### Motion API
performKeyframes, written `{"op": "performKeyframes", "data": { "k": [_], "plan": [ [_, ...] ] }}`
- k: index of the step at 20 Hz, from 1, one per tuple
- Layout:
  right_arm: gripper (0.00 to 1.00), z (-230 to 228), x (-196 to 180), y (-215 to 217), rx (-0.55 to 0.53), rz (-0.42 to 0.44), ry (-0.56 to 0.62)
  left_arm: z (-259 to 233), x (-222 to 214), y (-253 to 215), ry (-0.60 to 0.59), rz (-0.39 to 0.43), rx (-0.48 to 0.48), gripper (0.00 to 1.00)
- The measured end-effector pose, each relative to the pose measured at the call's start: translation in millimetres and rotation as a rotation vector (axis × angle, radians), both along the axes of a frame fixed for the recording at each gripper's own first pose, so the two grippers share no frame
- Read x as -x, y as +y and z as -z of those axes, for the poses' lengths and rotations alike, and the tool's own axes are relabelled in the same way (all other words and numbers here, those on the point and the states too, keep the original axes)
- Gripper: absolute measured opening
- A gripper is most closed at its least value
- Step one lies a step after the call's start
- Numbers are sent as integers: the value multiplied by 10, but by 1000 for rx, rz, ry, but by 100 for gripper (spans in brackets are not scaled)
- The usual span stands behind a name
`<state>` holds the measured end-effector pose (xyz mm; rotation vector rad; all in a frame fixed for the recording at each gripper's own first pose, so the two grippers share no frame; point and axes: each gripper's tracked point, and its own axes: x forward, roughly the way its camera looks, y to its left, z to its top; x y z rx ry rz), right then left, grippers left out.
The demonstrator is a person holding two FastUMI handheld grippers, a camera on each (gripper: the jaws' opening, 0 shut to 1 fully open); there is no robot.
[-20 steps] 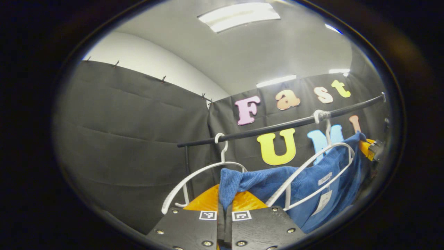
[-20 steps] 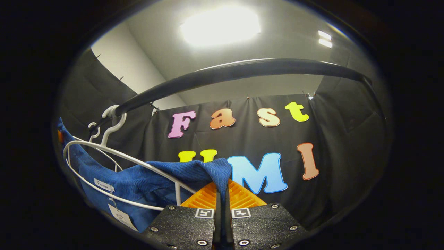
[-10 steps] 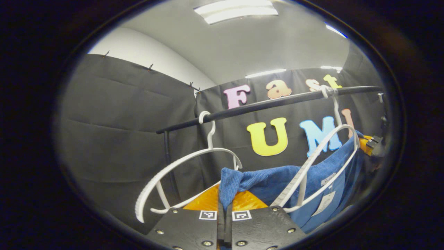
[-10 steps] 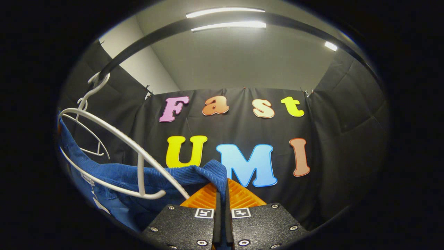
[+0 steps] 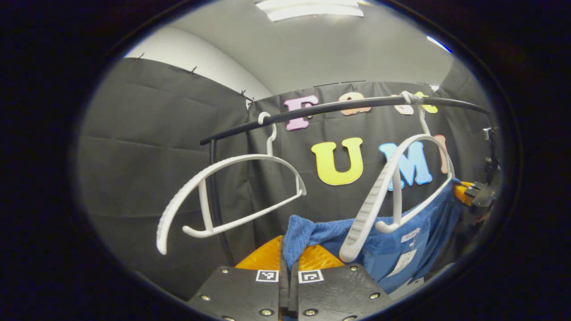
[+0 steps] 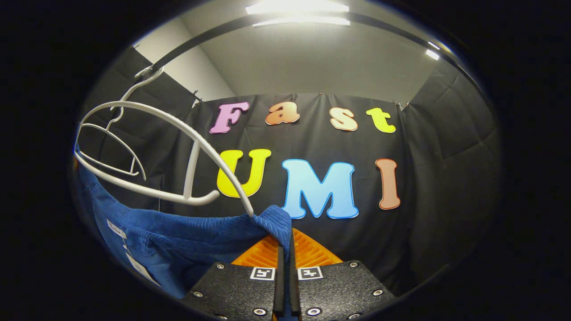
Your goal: Grasp the clothes on the hanger with both hands and then place them into the laundry hamper below.
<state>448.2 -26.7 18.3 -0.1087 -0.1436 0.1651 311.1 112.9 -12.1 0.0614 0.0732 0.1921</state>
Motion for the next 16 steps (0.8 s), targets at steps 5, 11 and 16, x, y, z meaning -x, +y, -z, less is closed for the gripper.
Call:
{"op": "performKeyframes", "data": {
  "k": [5,11,16],
  "plan": [
    [4,194,123,64,15,-24,42,132,31,-56,16,-4,8,5],
    [4,147,731,212,-3,-58,67,104,632,-250,1,37,33,1],
    [4,-139,1313,387,-22,-94,33,-119,951,-419,-36,101,67,6]
  ]
}}
